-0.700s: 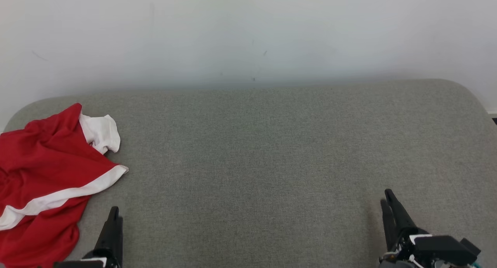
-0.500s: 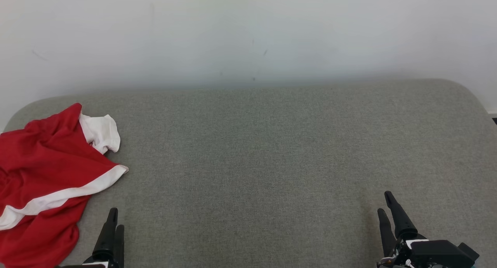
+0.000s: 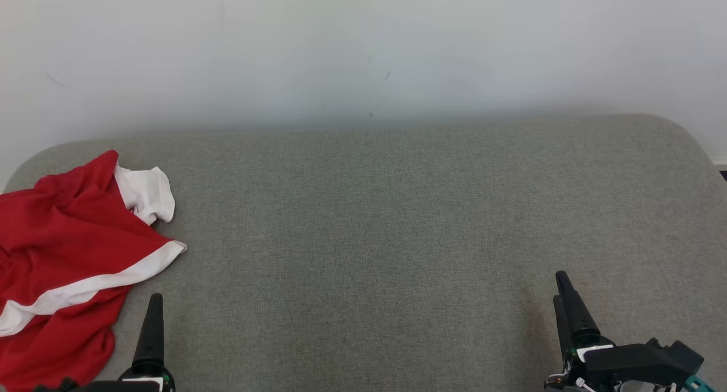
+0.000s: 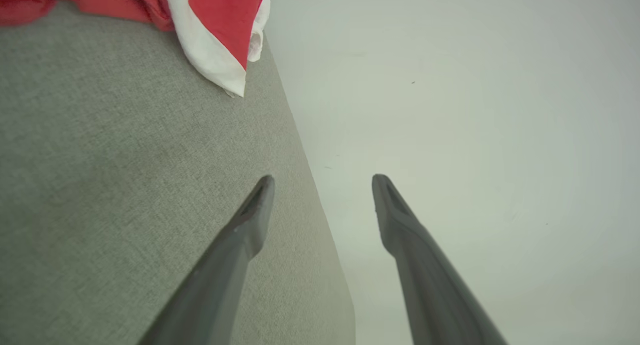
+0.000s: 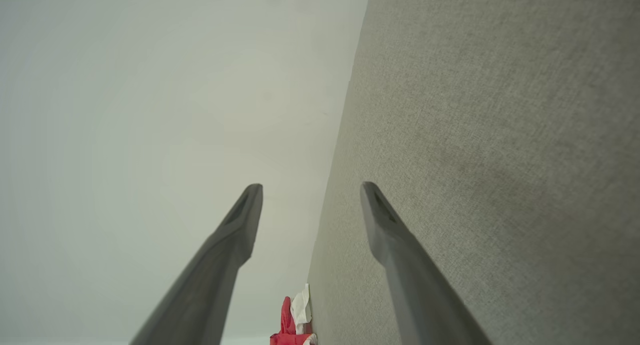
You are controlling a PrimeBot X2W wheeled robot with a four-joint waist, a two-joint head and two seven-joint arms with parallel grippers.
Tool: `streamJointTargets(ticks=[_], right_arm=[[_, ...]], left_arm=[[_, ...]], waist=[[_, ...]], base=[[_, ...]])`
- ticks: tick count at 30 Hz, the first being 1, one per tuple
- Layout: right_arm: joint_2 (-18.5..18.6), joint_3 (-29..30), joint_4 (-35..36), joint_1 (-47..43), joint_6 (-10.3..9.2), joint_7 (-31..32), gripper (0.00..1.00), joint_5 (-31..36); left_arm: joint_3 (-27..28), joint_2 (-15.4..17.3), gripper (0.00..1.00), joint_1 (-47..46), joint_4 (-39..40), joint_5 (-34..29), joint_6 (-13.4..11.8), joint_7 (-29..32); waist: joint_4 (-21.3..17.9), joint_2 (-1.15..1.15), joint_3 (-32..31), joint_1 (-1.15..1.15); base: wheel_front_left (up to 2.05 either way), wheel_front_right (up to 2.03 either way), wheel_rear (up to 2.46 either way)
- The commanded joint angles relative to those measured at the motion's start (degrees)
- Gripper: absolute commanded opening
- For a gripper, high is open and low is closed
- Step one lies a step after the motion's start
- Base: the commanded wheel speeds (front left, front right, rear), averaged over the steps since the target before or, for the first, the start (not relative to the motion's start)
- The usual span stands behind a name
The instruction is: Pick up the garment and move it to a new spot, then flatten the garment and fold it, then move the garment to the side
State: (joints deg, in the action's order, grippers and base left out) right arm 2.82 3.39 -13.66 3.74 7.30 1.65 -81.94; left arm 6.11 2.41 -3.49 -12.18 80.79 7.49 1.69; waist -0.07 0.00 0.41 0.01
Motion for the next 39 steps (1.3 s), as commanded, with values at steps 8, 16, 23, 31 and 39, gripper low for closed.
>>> streamJointTargets(ticks=[8,16,23,31,39], right_arm=[[0.06,-1.71,2.29,0.48,0.14,-2.5,1.0,9.58],[0.06,-2.38,2.94,0.28,0.15,-4.03,1.0,15.32],[0.06,-3.2,3.28,0.15,0.17,-5.65,1.0,23.14],[0.07,-4.13,3.82,-0.04,0.18,-7.15,1.0,31.34],[0.07,-4.83,4.11,-0.23,0.2,-8.52,1.0,40.01]], left_arm=[[0.27,0.36,1.0,0.34,3.13,-10.57,0.02,-2.52],[0.03,0.39,1.0,0.96,4.42,-19.39,0.02,-4.03],[0.05,0.42,1.0,1.69,5.59,-28.34,0.02,-5.67],[-1.02,1.02,1.0,2.34,6.57,-37.9,0.02,-7.18],[-1.49,1.23,1.0,2.86,7.65,-44.5,0.01,-8.53]], waist=[[-0.06,0.0,0.07,-0.01],[-0.04,0.0,0.1,-0.01],[-0.05,0.0,0.14,-0.01],[-0.08,0.0,0.13,-0.01],[-0.13,0.0,0.16,-0.01]], base=[[0.0,0.0,0.0],[0.0,0.0,0.0],[0.0,0.0,0.0],[0.0,0.0,0.0],[0.0,0.0,0.0]])
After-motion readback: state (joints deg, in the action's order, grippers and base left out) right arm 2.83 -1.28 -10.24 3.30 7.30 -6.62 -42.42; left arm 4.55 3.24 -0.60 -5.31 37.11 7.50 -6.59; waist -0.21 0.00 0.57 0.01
